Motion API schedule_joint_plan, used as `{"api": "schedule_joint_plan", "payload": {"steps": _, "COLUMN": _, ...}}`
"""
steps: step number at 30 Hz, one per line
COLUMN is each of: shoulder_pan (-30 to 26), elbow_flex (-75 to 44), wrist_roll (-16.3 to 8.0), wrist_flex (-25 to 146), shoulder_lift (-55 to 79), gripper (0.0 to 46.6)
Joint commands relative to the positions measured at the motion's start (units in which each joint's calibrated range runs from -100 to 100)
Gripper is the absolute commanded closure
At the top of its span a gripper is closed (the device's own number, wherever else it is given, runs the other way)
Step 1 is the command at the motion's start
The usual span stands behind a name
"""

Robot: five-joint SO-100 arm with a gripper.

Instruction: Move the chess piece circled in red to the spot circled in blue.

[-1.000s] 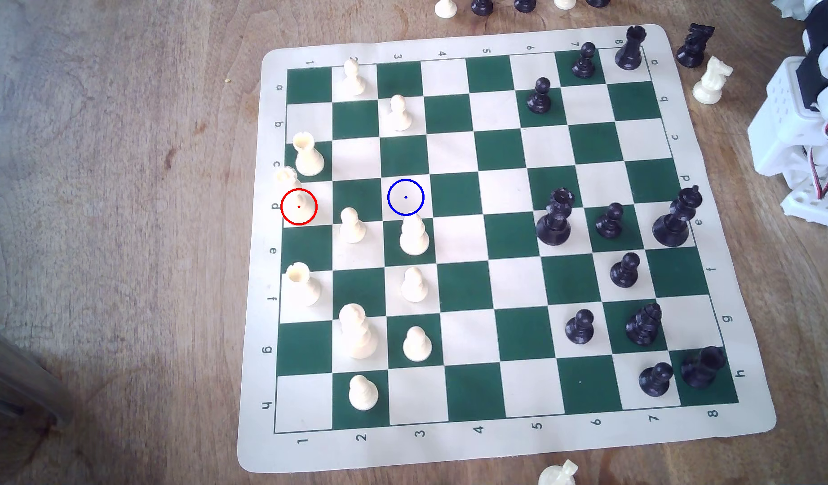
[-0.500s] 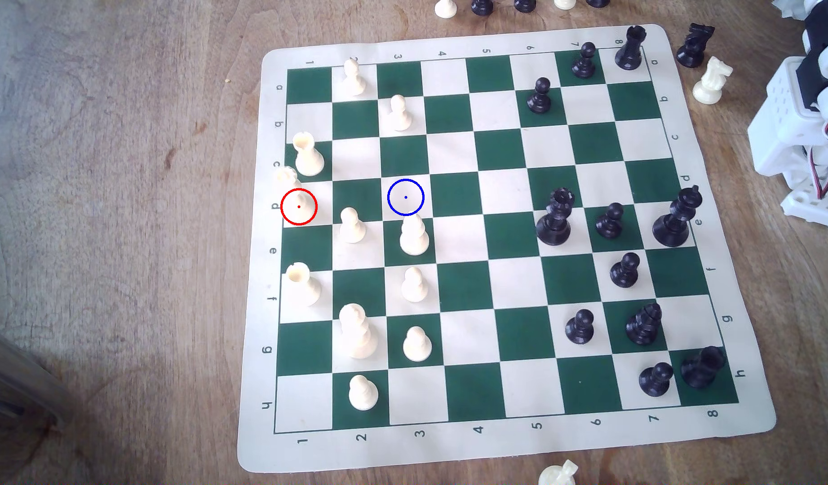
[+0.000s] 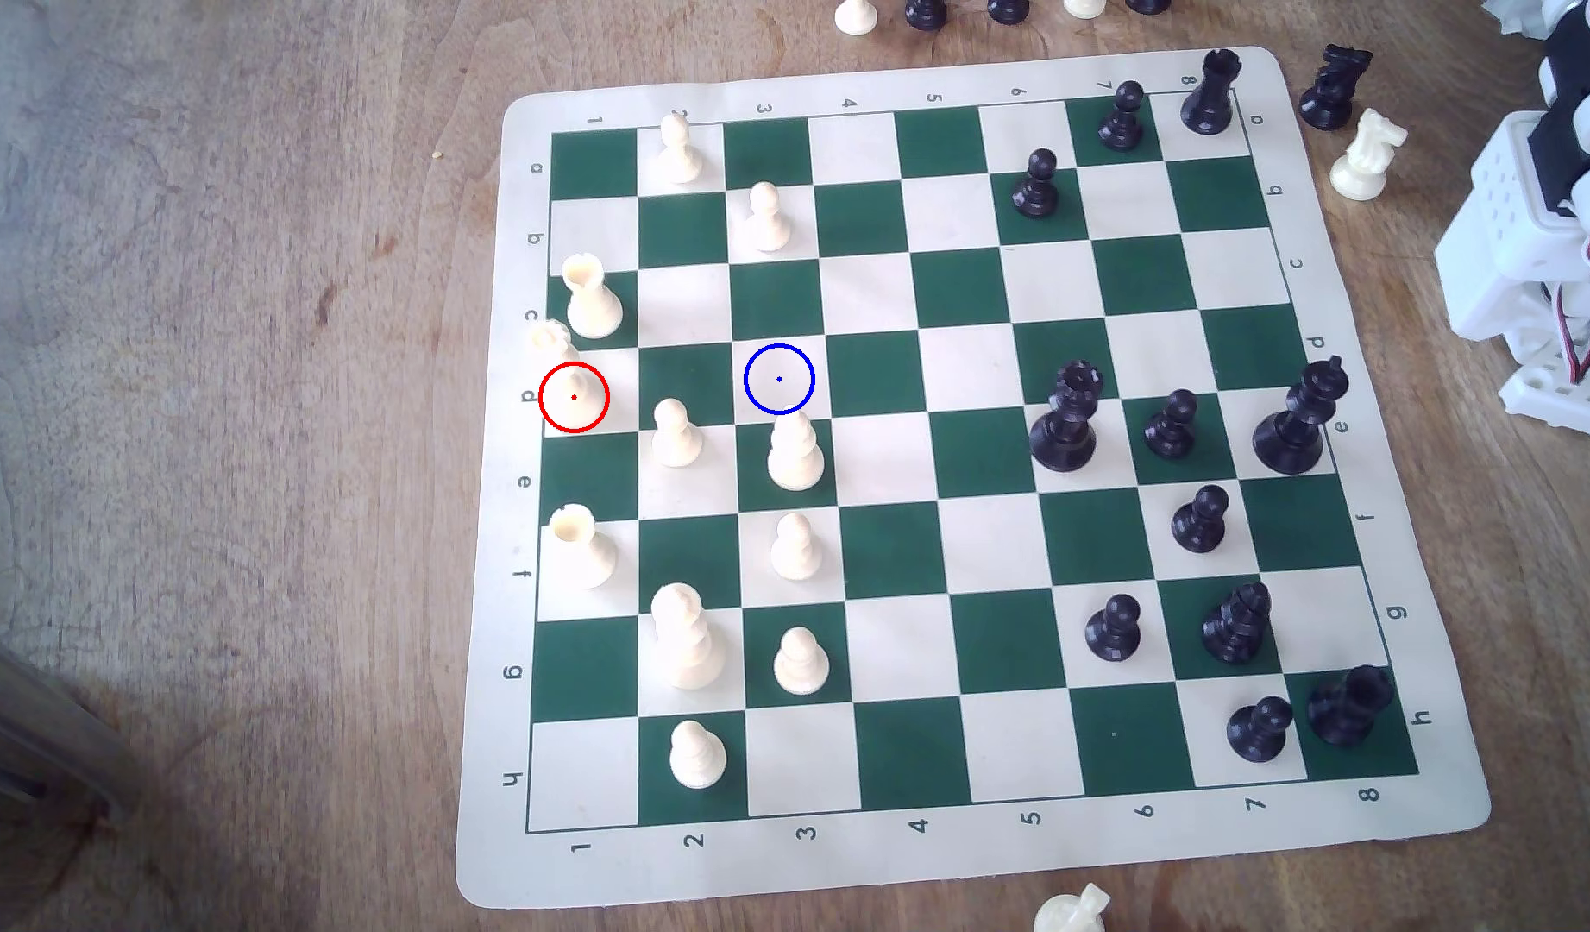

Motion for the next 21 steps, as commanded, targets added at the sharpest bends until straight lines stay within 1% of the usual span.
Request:
{"api": "schedule_joint_plan", "payload": {"steps": 1, "shoulder_pan": -3.5, "elbow_flex": 0.7, "wrist_roll": 0.0, "wrist_flex": 20.9, "shoulder_lift": -0.1, "gripper": 42.4}}
{"api": "schedule_joint_plan", "payload": {"steps": 3, "shoulder_pan": -3.5, "elbow_flex": 0.3, "wrist_roll": -0.2, "wrist_flex": 29.9, "shoulder_lift": -0.1, "gripper": 42.3}}
{"api": "schedule_joint_plan", "payload": {"steps": 4, "shoulder_pan": -3.6, "elbow_flex": -0.8, "wrist_roll": -0.8, "wrist_flex": 39.0, "shoulder_lift": -0.1, "gripper": 42.3}}
{"api": "schedule_joint_plan", "payload": {"steps": 6, "shoulder_pan": -3.8, "elbow_flex": -3.4, "wrist_roll": -1.7, "wrist_flex": 49.5, "shoulder_lift": -0.1, "gripper": 42.4}}
{"api": "schedule_joint_plan", "payload": {"steps": 7, "shoulder_pan": -3.8, "elbow_flex": -5.7, "wrist_roll": -2.7, "wrist_flex": 55.7, "shoulder_lift": -0.2, "gripper": 42.5}}
{"api": "schedule_joint_plan", "payload": {"steps": 8, "shoulder_pan": -4.4, "elbow_flex": -11.4, "wrist_roll": -5.0, "wrist_flex": 67.9, "shoulder_lift": 0.5, "gripper": 42.6}}
{"api": "schedule_joint_plan", "payload": {"steps": 10, "shoulder_pan": -5.3, "elbow_flex": -17.7, "wrist_roll": -6.7, "wrist_flex": 77.0, "shoulder_lift": 4.1, "gripper": 42.4}}
{"api": "schedule_joint_plan", "payload": {"steps": 11, "shoulder_pan": -5.7, "elbow_flex": -20.2, "wrist_roll": -7.2, "wrist_flex": 79.8, "shoulder_lift": 6.2, "gripper": 42.3}}
{"api": "schedule_joint_plan", "payload": {"steps": 12, "shoulder_pan": -6.3, "elbow_flex": -24.7, "wrist_roll": -8.0, "wrist_flex": 82.9, "shoulder_lift": 11.6, "gripper": 42.3}}
{"api": "schedule_joint_plan", "payload": {"steps": 13, "shoulder_pan": -6.7, "elbow_flex": -28.5, "wrist_roll": -8.3, "wrist_flex": 84.1, "shoulder_lift": 17.0, "gripper": 41.9}}
{"api": "schedule_joint_plan", "payload": {"steps": 16, "shoulder_pan": -7.0, "elbow_flex": -36.4, "wrist_roll": -9.2, "wrist_flex": 84.8, "shoulder_lift": 27.8, "gripper": 39.1}}
{"api": "schedule_joint_plan", "payload": {"steps": 20, "shoulder_pan": -6.4, "elbow_flex": -50.7, "wrist_roll": -10.1, "wrist_flex": 86.9, "shoulder_lift": 44.8, "gripper": 39.1}}
{"api": "schedule_joint_plan", "payload": {"steps": 21, "shoulder_pan": -6.2, "elbow_flex": -57.1, "wrist_roll": -10.3, "wrist_flex": 89.1, "shoulder_lift": 51.7, "gripper": 39.1}}
